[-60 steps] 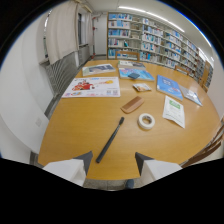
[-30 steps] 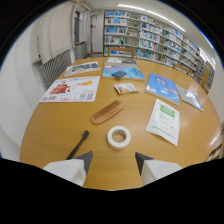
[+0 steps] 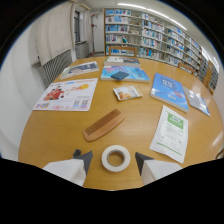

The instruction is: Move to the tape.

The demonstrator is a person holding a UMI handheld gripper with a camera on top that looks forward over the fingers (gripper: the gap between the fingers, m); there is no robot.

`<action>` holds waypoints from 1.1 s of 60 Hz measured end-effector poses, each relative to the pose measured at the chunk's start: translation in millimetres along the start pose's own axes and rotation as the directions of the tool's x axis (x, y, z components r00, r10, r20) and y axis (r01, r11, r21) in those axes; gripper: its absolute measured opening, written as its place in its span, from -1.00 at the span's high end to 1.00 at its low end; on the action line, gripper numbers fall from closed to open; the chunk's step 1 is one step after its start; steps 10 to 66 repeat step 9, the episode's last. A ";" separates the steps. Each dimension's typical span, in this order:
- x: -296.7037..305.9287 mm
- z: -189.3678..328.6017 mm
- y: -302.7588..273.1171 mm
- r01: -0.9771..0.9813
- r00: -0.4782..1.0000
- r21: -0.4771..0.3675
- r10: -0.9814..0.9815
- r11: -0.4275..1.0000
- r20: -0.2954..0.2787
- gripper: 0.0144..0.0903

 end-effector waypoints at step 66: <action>0.3 0.8 0.3 -0.002 1.000 -0.003 0.002 1.000 0.005 -0.85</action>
